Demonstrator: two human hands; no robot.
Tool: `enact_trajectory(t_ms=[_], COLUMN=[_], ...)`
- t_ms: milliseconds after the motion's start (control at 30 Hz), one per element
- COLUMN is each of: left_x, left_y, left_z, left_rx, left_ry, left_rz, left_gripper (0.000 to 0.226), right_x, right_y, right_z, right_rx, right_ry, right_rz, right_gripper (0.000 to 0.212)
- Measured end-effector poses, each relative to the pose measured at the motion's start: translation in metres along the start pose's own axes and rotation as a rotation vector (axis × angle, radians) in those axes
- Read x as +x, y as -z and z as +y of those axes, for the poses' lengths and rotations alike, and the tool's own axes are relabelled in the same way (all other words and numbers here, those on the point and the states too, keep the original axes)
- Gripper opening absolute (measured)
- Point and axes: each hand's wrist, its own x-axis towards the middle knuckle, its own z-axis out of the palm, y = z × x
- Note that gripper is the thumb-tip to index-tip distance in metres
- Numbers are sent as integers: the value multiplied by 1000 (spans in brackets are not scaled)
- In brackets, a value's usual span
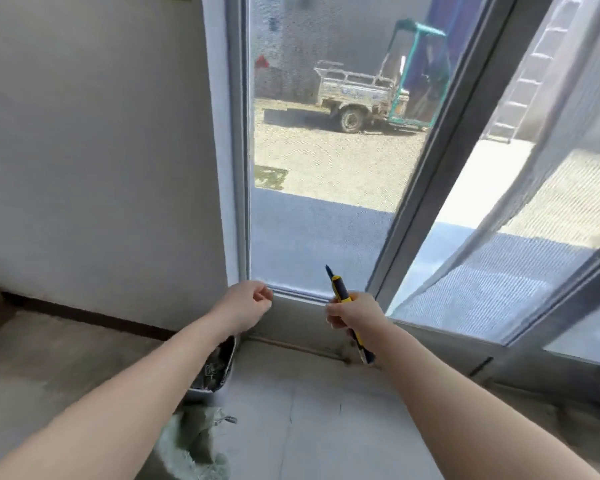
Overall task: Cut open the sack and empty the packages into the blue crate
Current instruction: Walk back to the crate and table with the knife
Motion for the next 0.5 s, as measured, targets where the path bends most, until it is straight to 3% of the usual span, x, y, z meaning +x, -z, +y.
enact_trajectory(t_ms=[200,500], left_x=[0,-22], left_y=[-46,-151], left_z=[103,245], left_rx=[148,257], left_ry=[-243,-557], left_rz=[-115,-227], left_gripper=[24,21], right_x=[-42,-125], right_y=[101,255], right_z=[26,90], right_rx=[94,194], right_ry=[-4,-51], right_rz=[173,420], right_gripper=[17,5])
